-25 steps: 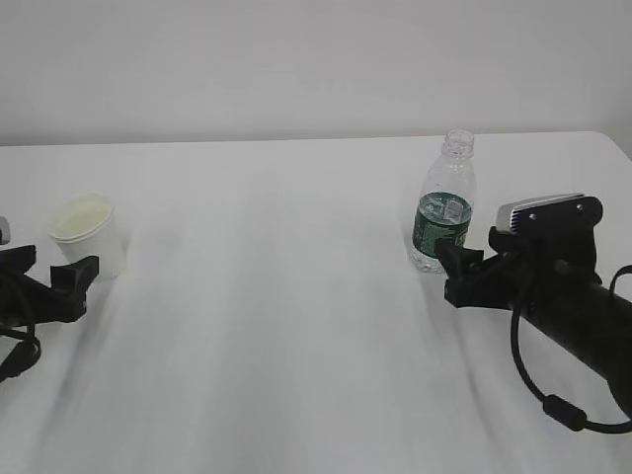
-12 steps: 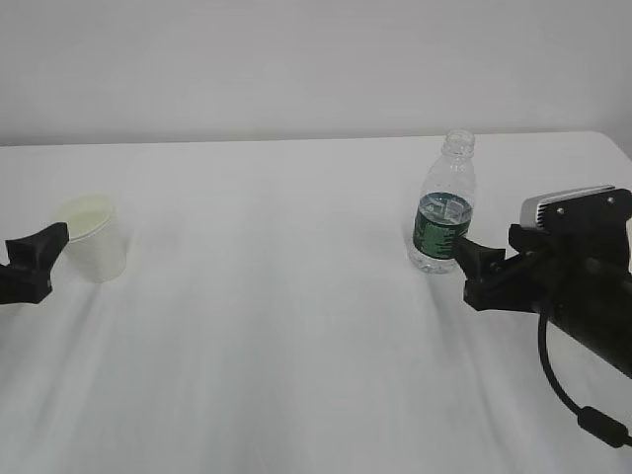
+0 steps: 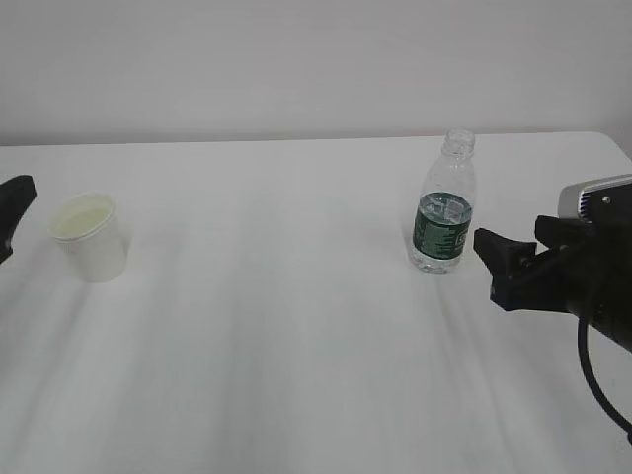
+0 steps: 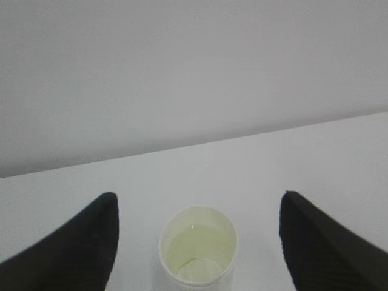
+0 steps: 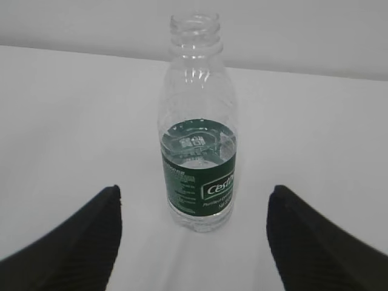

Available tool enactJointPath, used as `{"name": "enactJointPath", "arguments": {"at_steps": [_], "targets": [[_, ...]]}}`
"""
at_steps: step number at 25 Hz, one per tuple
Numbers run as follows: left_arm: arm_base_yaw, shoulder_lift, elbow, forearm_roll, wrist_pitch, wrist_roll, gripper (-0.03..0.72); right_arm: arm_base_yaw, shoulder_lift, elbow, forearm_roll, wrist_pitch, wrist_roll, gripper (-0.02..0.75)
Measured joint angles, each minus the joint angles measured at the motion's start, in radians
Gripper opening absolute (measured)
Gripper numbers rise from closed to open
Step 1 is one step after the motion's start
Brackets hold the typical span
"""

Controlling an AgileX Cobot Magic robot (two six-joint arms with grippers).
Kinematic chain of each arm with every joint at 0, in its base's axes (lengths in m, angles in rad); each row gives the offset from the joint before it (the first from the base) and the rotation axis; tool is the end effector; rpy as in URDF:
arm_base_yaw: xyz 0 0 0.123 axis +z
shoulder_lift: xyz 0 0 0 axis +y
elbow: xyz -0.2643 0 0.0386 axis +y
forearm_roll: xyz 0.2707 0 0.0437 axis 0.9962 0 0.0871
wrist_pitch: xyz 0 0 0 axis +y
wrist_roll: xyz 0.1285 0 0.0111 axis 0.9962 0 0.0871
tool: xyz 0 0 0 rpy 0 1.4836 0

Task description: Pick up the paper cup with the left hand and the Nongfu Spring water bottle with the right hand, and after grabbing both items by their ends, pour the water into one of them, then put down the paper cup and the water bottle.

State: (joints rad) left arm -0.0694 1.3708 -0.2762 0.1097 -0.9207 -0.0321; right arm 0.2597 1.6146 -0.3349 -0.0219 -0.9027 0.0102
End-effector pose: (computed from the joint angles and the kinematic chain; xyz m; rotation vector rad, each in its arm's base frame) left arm 0.2748 -0.0304 0.1575 0.1523 1.6540 -0.0989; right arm 0.2828 0.0774 0.1016 -0.2565 1.8474 0.1936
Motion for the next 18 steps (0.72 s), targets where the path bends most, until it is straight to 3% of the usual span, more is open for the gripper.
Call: {"name": "enactJointPath", "arguments": {"at_steps": [18], "targets": [[0.000,-0.381,0.007,0.040,0.279,-0.101,0.577,0.000,-0.412,0.013,0.007,0.377,0.000,0.566]]}}
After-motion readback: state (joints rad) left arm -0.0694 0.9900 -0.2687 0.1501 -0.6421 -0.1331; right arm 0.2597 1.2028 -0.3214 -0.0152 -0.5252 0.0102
